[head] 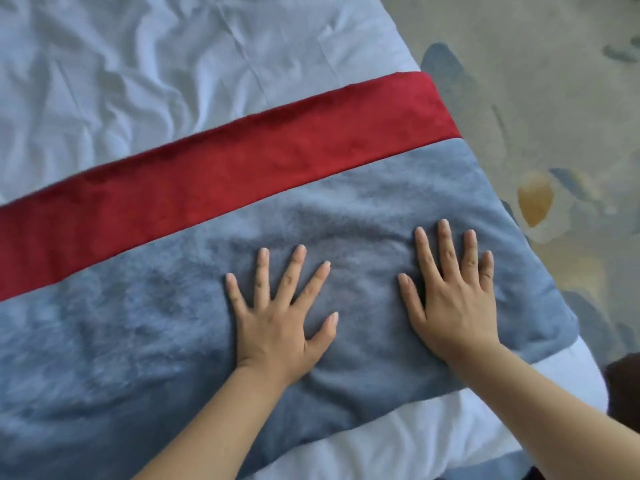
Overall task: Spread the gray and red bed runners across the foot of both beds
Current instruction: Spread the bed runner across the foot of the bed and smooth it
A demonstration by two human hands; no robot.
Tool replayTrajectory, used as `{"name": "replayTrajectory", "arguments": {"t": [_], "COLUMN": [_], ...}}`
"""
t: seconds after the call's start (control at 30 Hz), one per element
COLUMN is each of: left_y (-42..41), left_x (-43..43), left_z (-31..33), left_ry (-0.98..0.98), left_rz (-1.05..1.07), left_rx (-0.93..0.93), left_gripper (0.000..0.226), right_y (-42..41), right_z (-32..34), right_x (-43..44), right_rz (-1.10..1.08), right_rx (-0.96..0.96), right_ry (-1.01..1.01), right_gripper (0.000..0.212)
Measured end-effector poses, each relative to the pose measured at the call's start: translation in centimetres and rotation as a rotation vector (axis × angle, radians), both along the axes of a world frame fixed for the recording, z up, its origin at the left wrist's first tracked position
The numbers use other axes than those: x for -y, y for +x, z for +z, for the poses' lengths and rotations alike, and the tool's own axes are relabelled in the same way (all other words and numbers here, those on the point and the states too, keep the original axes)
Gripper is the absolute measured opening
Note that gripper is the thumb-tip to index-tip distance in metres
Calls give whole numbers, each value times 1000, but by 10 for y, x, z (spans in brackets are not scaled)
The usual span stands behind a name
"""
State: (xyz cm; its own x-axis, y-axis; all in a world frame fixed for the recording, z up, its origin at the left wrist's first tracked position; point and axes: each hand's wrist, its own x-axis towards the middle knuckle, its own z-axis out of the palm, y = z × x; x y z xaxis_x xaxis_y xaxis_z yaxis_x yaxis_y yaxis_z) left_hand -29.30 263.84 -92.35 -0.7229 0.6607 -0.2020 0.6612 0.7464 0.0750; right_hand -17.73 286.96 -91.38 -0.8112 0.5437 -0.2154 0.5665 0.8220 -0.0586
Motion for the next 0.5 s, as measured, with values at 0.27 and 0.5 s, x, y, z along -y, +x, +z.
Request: {"name": "replayTrajectory", "arguments": {"t": [0.27, 0.5], "left_y": [-99, -109], "left_x": [145, 200], "left_z": [-10, -2], "left_ry": [36, -49], "left_rz": [536, 501], "left_rx": [-28, 38], "left_gripper": [68, 71], "right_y": [-74, -81], "right_z": [-21, -8], "right_x": [58, 84], "right_rz": [319, 173], "right_rx": [-164, 33], "right_ry": [-30, -26], "right_gripper": [69, 70]}}
